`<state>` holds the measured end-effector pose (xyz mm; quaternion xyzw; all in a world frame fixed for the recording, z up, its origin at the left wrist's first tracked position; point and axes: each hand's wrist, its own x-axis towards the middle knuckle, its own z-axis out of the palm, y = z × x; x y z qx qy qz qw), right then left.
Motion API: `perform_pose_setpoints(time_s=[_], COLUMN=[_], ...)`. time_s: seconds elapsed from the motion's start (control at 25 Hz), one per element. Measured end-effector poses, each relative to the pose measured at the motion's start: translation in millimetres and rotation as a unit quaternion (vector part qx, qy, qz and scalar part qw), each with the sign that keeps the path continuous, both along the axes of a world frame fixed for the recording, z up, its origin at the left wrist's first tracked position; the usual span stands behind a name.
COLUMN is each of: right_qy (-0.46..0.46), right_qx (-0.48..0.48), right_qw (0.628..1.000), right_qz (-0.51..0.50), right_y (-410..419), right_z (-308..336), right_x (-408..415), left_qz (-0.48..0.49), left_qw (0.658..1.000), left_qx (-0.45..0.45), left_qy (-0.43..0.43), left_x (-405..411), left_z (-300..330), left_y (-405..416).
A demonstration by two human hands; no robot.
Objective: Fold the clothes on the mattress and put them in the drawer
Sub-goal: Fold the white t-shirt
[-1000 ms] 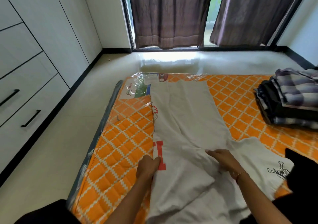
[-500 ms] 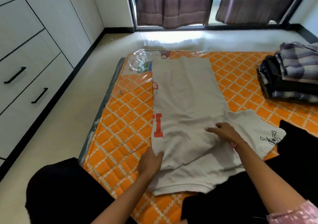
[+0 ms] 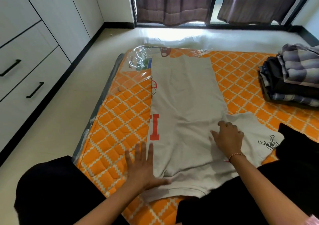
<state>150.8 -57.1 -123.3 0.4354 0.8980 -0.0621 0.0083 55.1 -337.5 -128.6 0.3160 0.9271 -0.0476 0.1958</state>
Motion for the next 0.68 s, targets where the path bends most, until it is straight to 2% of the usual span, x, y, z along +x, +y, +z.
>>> perform_pose_setpoints(time_s=[0.08,0.12,0.16,0.24,0.32,0.4,0.48,0.52,0.6,0.68], right_qy=[0.08,0.068,0.028,-0.044,-0.053,0.018,0.172,0.232,0.274,0.282], right_qx=[-0.026,-0.055,-0.076,-0.08,-0.067,-0.035,-0.011,-0.055,-0.261,-0.462], right_qw=[0.992,0.986,0.98,0.974,0.983,0.994,0.98,0.967,0.925,0.832], right_qz=[0.09,0.141,0.179,0.208,0.16,0.104,0.095,0.09,0.021,-0.12], right_y=[-16.1,-24.9,-31.6,-38.9,-39.5,-39.9,-25.7,-15.9,7.3,29.6], right_z=[-4.1,-7.3,-12.6,-30.6,-45.5,-42.6,-34.3,-27.0,-7.6,12.9], right_x=[-26.6,-37.6,-44.7,-39.9,-26.7,-30.9,-73.8,-103.3,-172.7,-239.1], left_qz=[-0.048,-0.054,-0.058,-0.086,-0.09,-0.104,-0.097,-0.084,-0.053,-0.036], left_qw=[0.986,0.975,0.972,0.982,0.987,0.987,0.982,0.98,0.979,0.978], left_qx=[0.141,0.195,0.214,0.161,0.131,0.126,0.16,0.175,0.176,0.175], left_qy=[0.073,0.094,0.077,0.044,0.027,0.005,0.031,0.048,0.083,0.104], left_x=[-12.7,-20.7,-29.8,-34.5,-32.5,-34.4,-61.8,-79.0,-126.8,-175.7], left_z=[2.8,1.2,-1.5,-9.8,-22.2,-25.0,-21.5,-18.1,-6.4,-4.0], left_y=[28.5,39.5,48.2,45.7,35.7,35.7,55.4,70.2,105.7,146.4])
